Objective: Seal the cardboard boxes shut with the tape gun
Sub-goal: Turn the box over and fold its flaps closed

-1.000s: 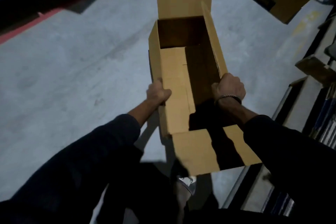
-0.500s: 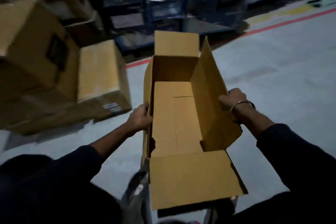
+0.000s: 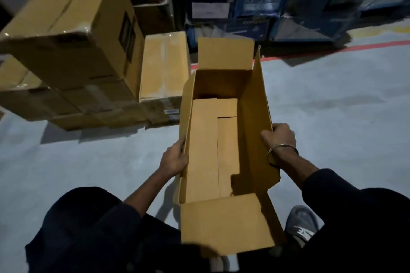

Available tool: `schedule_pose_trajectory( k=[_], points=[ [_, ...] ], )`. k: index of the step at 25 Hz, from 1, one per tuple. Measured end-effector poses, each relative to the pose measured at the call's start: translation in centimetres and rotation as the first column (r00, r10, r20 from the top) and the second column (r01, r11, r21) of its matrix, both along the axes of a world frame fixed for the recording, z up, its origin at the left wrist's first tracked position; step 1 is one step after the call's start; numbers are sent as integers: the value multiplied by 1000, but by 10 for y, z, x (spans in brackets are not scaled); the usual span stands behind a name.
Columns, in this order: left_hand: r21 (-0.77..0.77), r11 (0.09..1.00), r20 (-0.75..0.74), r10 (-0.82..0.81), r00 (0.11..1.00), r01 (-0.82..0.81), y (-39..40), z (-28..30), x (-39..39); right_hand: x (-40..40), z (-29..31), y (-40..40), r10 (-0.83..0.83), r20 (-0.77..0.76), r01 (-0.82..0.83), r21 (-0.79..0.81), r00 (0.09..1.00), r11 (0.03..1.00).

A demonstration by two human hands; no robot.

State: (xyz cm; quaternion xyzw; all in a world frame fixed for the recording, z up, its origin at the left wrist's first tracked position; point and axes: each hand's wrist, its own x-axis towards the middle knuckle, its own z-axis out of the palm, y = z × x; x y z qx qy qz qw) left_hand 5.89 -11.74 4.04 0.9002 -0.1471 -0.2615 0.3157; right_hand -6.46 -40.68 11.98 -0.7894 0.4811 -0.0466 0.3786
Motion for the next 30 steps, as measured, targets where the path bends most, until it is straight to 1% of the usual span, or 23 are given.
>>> schedule_pose_trajectory(
  k=[3,8,11,14,17,19,21,24,27,30],
  points=[
    [17,1000,56,-6,998,5,-24,-21,3,-4,-16,6,8,-30,-9,-40,1000,999],
    [47,999,149,21,989,-28,-43,-38,39,11,-5,-15,-18,68,19,-11,998,1000],
    [88,996,207,6,978,-24,-40,-24,71,20,6,-35,-72,116,65,60,991,996],
    [100,992,246,-100,964,78,-41,-17,90,22,-2,-38,-133,104,117,151,986,982],
    [207,966,236,-205,950,157,-48,-24,84,7,-33,-33,-185,50,168,242,981,956],
    [267,949,252,-235,939,166,-51,-31,80,-3,-51,-30,-184,24,171,277,983,946],
    [307,934,252,-268,930,186,-54,-35,75,-9,-63,-26,-163,-5,159,258,987,953],
    [276,937,262,-288,921,214,-58,-42,64,-17,-73,-16,-149,-24,151,170,988,974],
    [236,952,262,-257,930,197,-58,-46,65,-17,-69,-11,-130,-68,133,41,989,990],
    [242,948,246,-266,932,207,-53,-47,65,-9,-61,-12,-105,-125,102,-32,986,994]
  ],
)
